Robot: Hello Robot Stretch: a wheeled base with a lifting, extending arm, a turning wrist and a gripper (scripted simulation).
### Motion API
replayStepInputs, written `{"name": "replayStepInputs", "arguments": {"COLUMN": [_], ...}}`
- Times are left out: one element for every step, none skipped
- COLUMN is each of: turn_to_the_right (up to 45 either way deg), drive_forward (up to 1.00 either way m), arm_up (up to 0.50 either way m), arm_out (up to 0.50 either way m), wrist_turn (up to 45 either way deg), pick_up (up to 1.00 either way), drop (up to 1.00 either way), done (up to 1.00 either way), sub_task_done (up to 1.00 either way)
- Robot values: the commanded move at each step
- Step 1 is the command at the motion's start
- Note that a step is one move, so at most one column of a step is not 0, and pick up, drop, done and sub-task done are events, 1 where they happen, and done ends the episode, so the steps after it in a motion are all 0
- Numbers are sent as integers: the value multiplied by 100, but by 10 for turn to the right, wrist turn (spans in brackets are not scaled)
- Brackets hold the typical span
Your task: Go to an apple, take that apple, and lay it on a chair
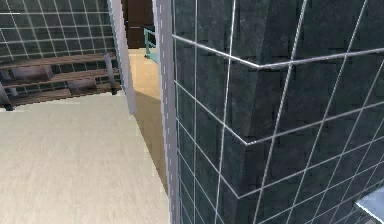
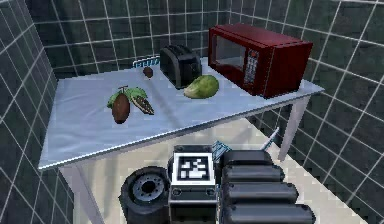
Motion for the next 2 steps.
{"name": "replayStepInputs", "arguments": {"turn_to_the_right": [0, 0], "drive_forward": [0, 0], "arm_up": [0, 0], "arm_out": [48, 0], "wrist_turn": [0, 450], "pick_up": [0, 0], "drop": [0, 0], "done": [0, 0], "sub_task_done": [0, 0]}}
